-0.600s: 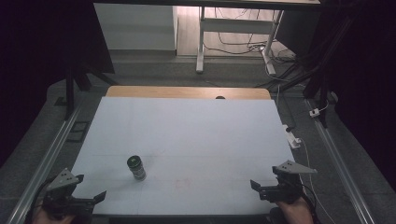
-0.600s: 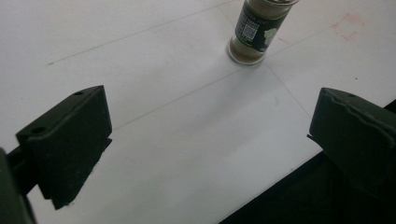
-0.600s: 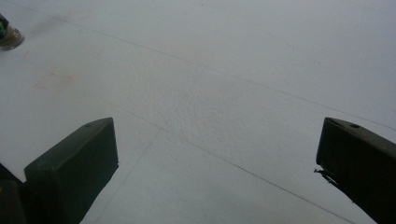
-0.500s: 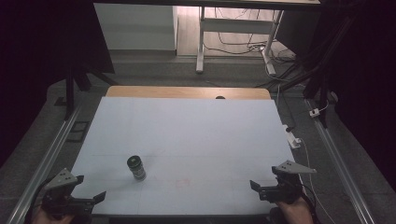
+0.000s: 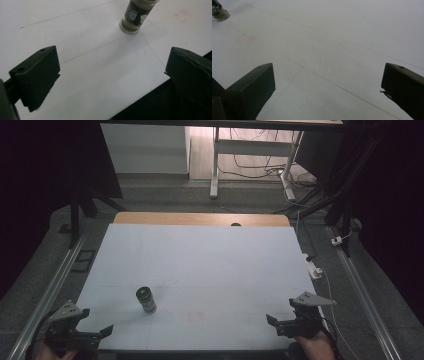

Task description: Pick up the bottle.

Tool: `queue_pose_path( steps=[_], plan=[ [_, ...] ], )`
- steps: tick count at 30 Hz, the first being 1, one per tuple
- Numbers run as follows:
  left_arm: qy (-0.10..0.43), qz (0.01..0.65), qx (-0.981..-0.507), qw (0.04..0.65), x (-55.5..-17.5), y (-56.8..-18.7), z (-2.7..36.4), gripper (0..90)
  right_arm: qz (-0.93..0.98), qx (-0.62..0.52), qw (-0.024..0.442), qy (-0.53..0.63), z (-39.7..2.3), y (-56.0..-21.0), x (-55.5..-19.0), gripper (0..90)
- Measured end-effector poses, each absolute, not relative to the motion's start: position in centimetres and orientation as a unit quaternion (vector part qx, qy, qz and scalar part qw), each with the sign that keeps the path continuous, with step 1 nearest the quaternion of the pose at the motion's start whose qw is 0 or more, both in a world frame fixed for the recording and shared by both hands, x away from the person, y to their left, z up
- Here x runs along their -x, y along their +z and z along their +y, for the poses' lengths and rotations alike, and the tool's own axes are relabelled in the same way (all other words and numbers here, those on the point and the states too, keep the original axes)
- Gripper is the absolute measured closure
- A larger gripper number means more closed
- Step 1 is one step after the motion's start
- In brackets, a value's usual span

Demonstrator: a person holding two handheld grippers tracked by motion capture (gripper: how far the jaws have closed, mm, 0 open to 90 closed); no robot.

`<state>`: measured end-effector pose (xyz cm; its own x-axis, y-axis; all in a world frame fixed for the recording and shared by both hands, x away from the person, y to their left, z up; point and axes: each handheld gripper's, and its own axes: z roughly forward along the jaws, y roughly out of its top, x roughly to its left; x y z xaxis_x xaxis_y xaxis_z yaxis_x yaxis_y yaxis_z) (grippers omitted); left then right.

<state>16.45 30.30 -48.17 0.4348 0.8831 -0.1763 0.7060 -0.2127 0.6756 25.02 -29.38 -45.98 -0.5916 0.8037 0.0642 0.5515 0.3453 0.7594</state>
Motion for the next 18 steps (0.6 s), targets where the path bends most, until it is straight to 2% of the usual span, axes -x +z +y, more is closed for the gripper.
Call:
queue_pose_path(
  steps=[12,18],
  plan=[
    [0.091,0.512,-0.769,0.372,-16.56,-48.25,30.82,2.0,0.802,-0.424,0.163,0.388,-29.41,-45.97,-25.02,0.0],
    [0.104,0.503,-0.773,0.373,-16.49,-48.01,30.35,1.2,0.802,-0.426,0.162,0.386,-29.43,-45.97,-25.07,0.0]
  ],
)
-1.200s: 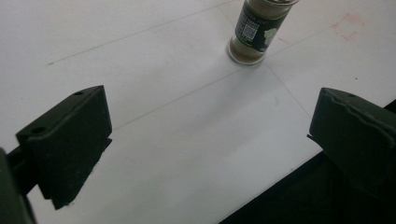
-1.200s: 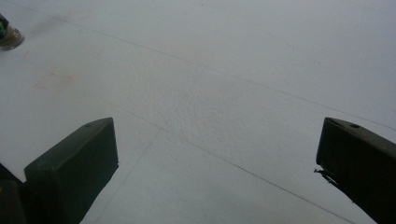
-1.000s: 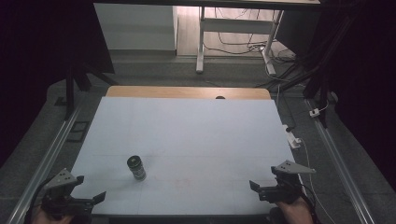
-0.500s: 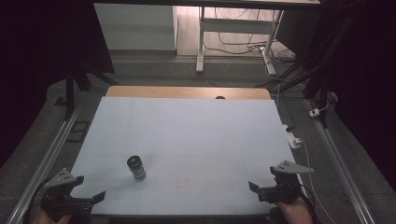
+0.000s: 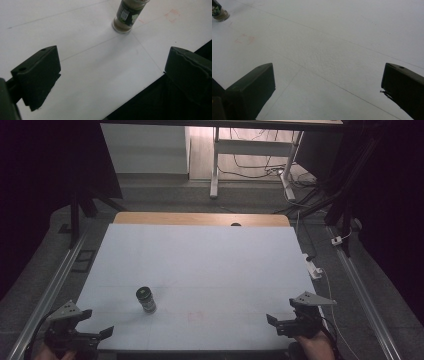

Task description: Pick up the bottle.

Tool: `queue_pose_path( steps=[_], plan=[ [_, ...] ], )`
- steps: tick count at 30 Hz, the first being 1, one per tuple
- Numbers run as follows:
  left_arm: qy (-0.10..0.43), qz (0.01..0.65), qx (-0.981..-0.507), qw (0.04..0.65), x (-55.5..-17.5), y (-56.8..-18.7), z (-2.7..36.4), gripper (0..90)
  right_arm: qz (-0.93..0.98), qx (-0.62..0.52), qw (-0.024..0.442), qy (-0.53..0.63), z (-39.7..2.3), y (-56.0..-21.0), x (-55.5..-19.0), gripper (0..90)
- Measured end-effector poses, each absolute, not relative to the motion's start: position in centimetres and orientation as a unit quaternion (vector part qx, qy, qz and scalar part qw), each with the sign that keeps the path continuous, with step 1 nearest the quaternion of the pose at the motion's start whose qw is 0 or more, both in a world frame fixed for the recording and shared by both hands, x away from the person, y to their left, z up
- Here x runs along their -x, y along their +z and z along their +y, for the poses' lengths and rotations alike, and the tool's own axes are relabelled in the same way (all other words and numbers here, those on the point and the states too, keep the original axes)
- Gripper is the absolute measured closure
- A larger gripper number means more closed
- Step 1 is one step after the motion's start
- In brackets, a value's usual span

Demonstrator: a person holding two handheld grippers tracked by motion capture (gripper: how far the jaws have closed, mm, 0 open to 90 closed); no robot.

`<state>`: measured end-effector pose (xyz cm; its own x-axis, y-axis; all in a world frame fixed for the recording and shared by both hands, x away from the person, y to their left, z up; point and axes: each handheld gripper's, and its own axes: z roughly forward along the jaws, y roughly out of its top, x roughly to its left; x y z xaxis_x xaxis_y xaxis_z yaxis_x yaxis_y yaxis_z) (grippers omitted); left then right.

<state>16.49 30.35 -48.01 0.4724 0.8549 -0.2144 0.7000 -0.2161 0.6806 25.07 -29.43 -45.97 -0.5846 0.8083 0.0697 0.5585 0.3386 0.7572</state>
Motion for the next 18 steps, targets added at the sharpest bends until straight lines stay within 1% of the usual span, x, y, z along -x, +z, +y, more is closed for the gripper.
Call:
queue_pose_path(
  steps=[4,9,18],
  plan=[
    [0.111,0.506,-0.770,0.372,-16.5,-47.8,30.2,0.9,0.802,-0.426,0.161,0.386,-29.4,-46.0,-25.1,0.0],
    [0.101,0.507,-0.769,0.377,-16.7,-47.7,29.8,0.2,0.802,-0.426,0.161,0.386,-29.4,-46.0,-25.1,0.0],
    [0.114,0.494,-0.775,0.377,-16.9,-47.1,29.0,0.6,0.803,-0.425,0.161,0.385,-29.4,-46.0,-25.1,0.0]
  ],
)
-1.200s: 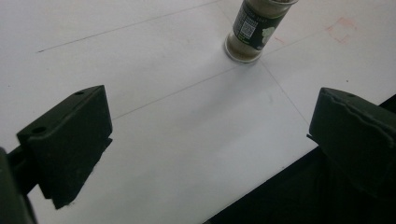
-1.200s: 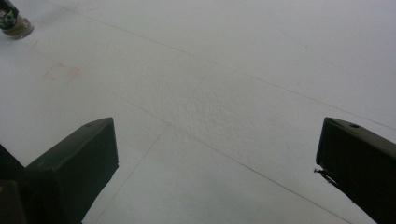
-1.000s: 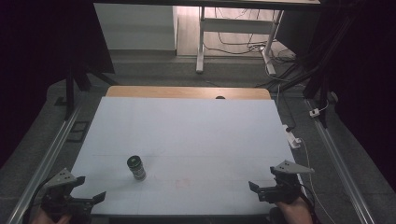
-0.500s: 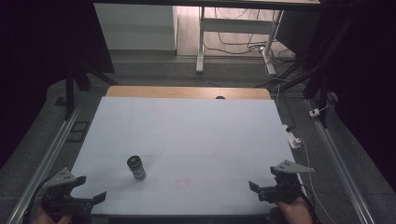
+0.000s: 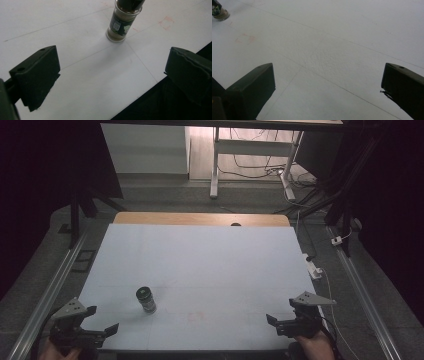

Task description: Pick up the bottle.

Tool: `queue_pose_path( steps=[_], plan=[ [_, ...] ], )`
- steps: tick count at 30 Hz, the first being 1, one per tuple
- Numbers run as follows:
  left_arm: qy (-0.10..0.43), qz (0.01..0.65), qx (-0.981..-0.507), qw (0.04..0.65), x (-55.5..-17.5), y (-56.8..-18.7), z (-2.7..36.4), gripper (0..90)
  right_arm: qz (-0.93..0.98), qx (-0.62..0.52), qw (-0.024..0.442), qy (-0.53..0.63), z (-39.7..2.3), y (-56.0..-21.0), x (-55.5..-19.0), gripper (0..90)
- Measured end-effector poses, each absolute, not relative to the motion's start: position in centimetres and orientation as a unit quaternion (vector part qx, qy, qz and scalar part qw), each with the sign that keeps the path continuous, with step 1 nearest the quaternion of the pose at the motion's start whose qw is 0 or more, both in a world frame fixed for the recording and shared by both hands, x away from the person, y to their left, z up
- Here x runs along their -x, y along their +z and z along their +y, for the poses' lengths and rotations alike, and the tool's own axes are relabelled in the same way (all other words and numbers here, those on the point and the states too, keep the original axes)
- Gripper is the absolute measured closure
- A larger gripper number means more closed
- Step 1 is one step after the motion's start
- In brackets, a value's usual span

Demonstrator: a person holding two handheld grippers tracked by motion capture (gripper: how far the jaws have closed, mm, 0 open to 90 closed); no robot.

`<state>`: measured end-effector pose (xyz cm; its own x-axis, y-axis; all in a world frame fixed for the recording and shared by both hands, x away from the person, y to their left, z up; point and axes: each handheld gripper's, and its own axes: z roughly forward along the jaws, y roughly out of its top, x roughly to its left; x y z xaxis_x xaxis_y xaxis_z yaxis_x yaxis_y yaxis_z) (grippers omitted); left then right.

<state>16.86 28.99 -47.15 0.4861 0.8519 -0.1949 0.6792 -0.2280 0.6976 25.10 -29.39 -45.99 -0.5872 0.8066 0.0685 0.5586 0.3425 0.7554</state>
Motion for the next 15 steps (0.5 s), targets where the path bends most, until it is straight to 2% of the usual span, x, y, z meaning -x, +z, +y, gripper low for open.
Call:
queue_pose_path(
  steps=[10,15],
  plan=[
    [0.128,0.476,-0.783,0.380,-17.5,-46.9,27.6,0.8,0.805,-0.423,0.160,0.384,-29.3,-46.0,-25.1,0.0],
    [0.119,0.475,-0.783,0.384,-18.0,-47.2,27.5,0.8,0.806,-0.421,0.161,0.384,-29.3,-46.0,-25.1,0.0]
  ],
)
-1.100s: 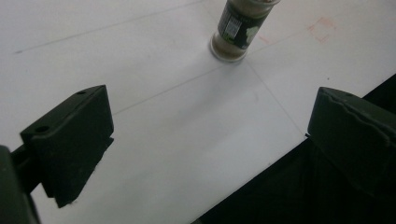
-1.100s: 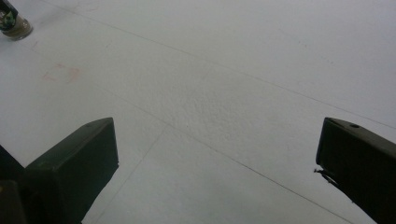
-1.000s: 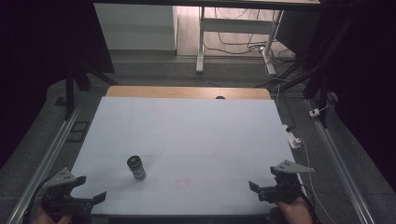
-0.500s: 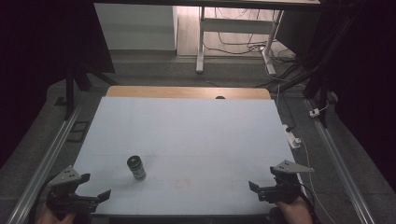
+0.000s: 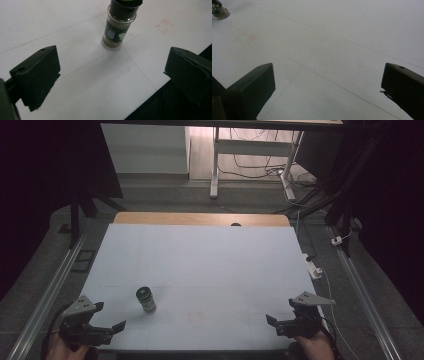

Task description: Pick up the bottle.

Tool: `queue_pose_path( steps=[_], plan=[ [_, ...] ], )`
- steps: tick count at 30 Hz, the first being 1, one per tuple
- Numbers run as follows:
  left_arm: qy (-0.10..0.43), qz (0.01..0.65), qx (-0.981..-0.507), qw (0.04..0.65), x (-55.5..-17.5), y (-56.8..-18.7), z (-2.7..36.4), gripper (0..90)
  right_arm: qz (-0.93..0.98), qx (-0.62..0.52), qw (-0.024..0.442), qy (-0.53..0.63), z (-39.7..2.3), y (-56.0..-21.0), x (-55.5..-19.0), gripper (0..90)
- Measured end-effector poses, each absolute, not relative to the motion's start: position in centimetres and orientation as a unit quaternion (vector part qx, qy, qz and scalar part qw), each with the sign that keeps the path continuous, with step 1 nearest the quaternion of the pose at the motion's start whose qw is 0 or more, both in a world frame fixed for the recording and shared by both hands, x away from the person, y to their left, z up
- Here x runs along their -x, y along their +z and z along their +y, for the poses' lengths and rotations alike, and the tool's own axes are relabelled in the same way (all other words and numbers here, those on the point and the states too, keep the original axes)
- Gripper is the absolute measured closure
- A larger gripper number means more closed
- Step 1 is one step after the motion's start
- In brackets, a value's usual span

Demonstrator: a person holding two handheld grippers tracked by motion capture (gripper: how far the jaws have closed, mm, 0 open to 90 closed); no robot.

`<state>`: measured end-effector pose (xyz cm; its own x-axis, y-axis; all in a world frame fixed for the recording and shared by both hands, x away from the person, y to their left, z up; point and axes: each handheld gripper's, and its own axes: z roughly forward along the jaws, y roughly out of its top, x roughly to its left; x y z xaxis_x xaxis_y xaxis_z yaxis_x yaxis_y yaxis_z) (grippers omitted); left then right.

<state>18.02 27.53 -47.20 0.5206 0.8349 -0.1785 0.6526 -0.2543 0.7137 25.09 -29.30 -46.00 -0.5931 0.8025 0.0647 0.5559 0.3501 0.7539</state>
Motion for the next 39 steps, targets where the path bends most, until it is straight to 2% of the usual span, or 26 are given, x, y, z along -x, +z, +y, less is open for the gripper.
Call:
queue_pose_path(
  steps=[16,22,39],
  plan=[
    [0.123,0.453,-0.800,0.374,-20.9,-47.9,25.5,0.0,0.808,-0.420,0.161,0.381,-29.2,-46.0,-25.1,0.0],
    [0.102,0.440,-0.818,0.357,-22.3,-48.7,24.6,0.0,0.809,-0.418,0.161,0.380,-29.1,-46.0,-25.1,0.0],
    [0.104,0.427,-0.826,0.353,-24.8,-50.2,23.3,0.0,0.812,-0.415,0.160,0.377,-29.1,-46.1,-25.1,0.0]
  ],
)
